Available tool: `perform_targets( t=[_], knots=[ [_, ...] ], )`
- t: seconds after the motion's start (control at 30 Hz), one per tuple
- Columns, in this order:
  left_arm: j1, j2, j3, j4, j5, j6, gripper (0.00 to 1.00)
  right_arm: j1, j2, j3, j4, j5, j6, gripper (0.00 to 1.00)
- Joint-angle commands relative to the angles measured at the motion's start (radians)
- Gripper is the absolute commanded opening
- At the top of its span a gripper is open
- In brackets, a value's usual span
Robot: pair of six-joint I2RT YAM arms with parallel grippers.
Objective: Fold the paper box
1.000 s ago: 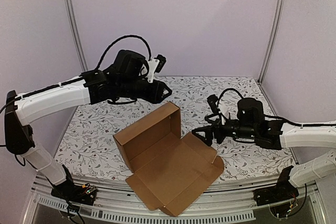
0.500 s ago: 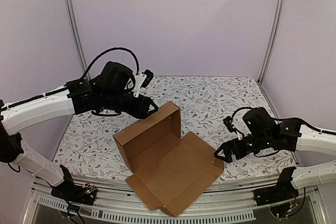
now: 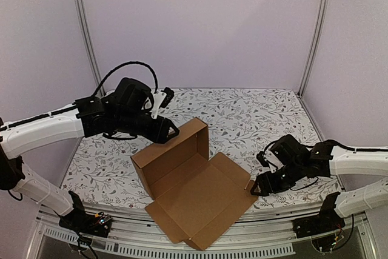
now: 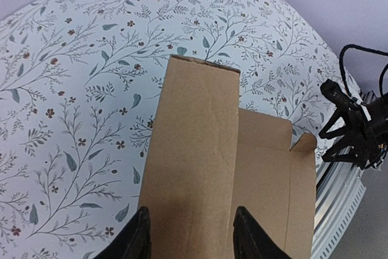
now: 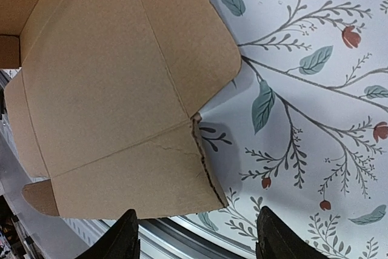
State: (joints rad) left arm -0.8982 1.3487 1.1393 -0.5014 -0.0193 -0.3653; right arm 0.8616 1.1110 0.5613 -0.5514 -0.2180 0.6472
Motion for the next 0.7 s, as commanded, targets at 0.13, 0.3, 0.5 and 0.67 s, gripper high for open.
perform_targets(
  t=[0.13,0.3,0.5,0.67],
  knots=[
    [-0.008,-0.017,-0.017,-0.021,0.003,0.001,0.46,-0.004,0.161,0.051,0.085,-0.033,-0.04,0.54],
    [-0.008,-0.051,-0.035,-0.04,-0.03,0.01,0.46,-0.005,0.203,0.09,0.047,-0.013,-0.093,0.38],
    [-0.008,-0.07,-0.044,-0.049,-0.054,0.022,0.46,-0.005,0.204,0.166,-0.049,0.035,-0.178,0.06],
    [-0.007,-0.091,-0.037,-0.077,-0.082,0.041,0.46,-0.002,0.21,0.276,-0.158,0.091,-0.283,0.0]
  ],
)
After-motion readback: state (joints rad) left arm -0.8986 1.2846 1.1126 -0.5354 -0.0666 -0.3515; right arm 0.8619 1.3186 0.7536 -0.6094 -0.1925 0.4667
